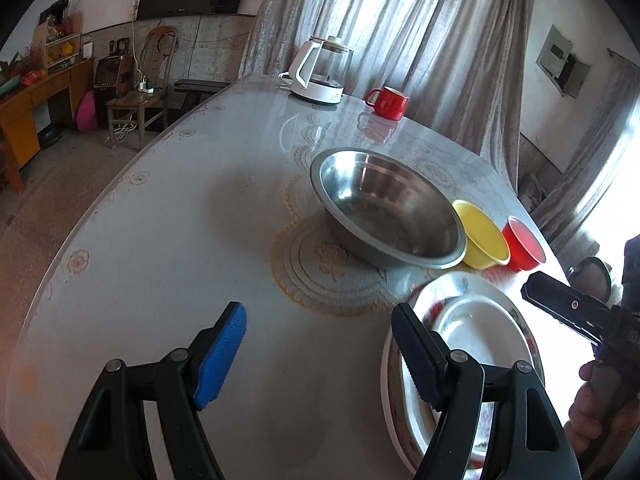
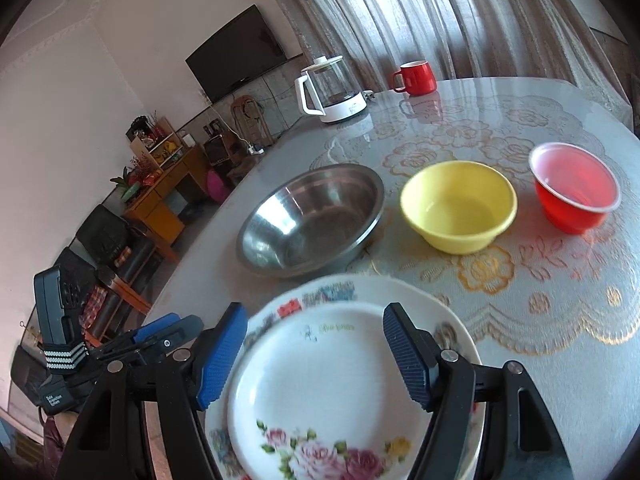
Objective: Organize plates and bowls
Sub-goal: 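Move the left tool to the steel bowl and grip its rim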
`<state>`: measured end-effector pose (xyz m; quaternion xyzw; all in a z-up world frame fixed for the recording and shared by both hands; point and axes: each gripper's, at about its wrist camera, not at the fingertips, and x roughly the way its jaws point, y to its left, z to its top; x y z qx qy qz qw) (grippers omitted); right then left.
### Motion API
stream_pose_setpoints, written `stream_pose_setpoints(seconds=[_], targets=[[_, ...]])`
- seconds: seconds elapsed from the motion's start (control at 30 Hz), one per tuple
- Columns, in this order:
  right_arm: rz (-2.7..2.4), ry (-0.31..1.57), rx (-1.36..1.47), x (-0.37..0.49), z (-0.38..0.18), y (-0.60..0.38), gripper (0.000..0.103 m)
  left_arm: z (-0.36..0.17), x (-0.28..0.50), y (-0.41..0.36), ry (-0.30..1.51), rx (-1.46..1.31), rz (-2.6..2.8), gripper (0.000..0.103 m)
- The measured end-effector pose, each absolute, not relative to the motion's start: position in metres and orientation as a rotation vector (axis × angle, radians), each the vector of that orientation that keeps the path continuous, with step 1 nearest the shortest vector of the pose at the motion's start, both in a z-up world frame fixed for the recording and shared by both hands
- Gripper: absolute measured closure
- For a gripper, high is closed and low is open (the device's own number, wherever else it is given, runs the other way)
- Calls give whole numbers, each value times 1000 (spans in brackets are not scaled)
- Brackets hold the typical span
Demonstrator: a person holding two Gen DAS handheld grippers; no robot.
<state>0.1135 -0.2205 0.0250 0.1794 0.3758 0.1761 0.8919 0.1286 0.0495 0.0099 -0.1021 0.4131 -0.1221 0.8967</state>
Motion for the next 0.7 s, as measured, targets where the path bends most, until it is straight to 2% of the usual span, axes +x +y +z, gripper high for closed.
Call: stream_pose_setpoints(seconds=[0.2, 0.33, 0.63, 0.7], targets=[[374, 815, 412, 155, 24, -216, 31, 10, 160, 52, 869, -255, -241, 29], [356, 856, 414, 180, 15, -211, 31, 12, 184, 52, 870, -273, -245, 35], [311, 922, 436, 215, -5, -211, 31, 6, 233, 40, 894, -271, -237, 37], [310, 928, 441, 221, -7, -210, 31, 2, 243, 37, 909, -272, -234, 45]])
